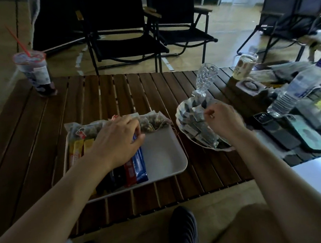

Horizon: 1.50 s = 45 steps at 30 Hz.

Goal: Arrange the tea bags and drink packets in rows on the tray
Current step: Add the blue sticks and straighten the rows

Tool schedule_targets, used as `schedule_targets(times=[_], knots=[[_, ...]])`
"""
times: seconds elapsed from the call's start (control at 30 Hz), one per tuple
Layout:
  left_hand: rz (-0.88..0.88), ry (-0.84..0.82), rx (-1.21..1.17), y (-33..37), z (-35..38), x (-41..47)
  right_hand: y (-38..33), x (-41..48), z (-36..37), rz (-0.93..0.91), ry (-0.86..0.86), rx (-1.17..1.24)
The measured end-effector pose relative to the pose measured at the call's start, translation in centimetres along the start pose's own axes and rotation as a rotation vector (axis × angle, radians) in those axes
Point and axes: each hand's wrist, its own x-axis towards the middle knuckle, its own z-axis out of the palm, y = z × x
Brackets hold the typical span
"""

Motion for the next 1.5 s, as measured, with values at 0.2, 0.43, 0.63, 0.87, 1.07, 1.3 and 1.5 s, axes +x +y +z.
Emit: schedule_targets(times=[0.2,0.43,0.63,0.87,1.07,1.3,1.5], knots=[[0.044,-0.037,0.001,0.9,1.3,1.1,5.3,0.5,1.2,0.248,0.057,0.043],[0.063,-0.056,0.008,1.0,2.2,1.7,5.6,1.6,2.2,0.365,0.014,0.092],[0.074,-0.045,0.007,1.1,2.3,1.7,4.8,1.8,1.8,0.362,-0.042,0.086],[0.031,-0.017,-0.017,0.1,1.2,1.2,-0.7,0.4,-1.0,0.298,-0.073,0.396],[-0.064,0.027,-0.005,-2.5,-1.4,-0.4,-7.1,-1.4,-0.5,0.255,-0.53,1.027],[-0.18,0.078,-0.027,-7.5,-3.9,-4.2,-14.8,-4.5,1.1,0.068,-0.799,1.021],[-0.248,0.077,-0.039,-10.4,-5.0,-6.8,-20.1,-7.2,3.2,-0.028,-0.884,0.887]])
